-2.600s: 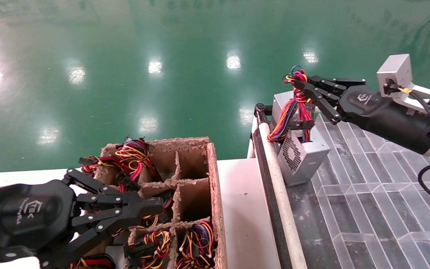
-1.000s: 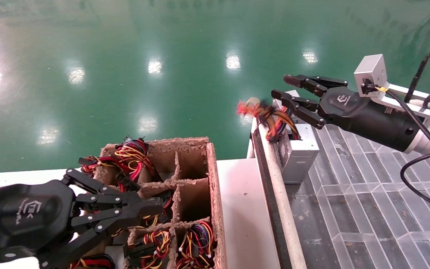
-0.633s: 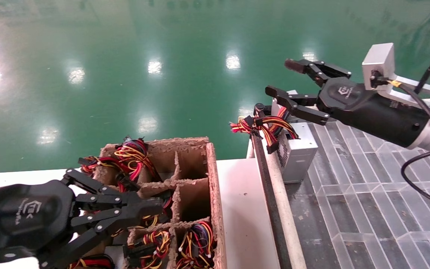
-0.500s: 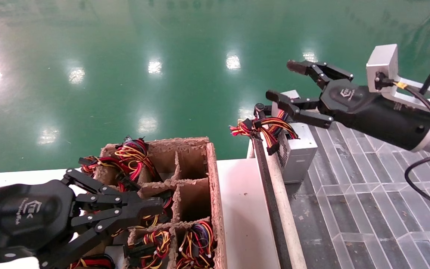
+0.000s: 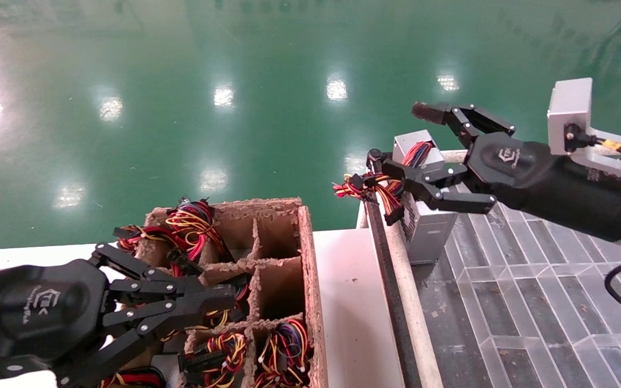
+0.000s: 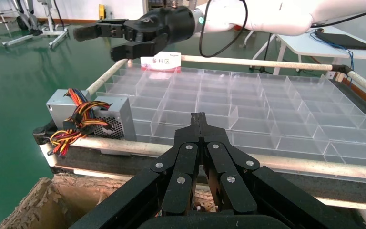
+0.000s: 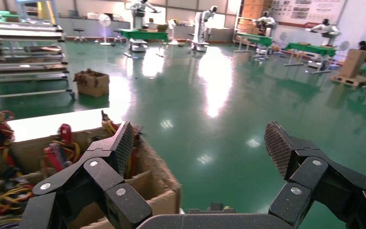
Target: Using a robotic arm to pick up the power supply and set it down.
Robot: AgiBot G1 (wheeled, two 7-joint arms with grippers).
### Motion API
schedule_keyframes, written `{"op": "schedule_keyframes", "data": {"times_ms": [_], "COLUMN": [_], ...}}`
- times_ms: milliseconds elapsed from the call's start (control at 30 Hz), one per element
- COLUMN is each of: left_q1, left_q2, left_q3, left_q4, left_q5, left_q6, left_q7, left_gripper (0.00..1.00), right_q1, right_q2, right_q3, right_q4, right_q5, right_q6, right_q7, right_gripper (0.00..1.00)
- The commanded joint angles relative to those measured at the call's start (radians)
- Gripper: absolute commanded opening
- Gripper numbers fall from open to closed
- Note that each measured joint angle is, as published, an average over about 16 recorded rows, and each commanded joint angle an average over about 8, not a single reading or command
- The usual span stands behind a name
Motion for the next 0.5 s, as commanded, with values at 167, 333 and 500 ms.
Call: {"op": "schedule_keyframes", "data": {"times_ms": [167,333,500], "left_q1": [0.0,0.0,0.0], "left_q2": [0.0,0.0,0.0], "left_q3": [0.0,0.0,0.0], "left_q4": [0.0,0.0,0.0], "left_q5": [0.0,0.0,0.0], "left_q6": [0.0,0.0,0.0], "left_q7": [0.0,0.0,0.0], "left_gripper": [1.0,1.0,1.0], "right_q1": [-0.056,-0.104,-0.15], "right_q2": [0.034,0.063,0.091], "right_q3": [0.027,0.05,0.072], "right_q4": [0.12,0.22,0.319], "right_q5": [0.006,0.011,0.016], "right_q6": [0.002,0.003,0.005], "right_q7": [0.07,0.129,0.187], "right_gripper": [1.0,1.0,1.0]}}
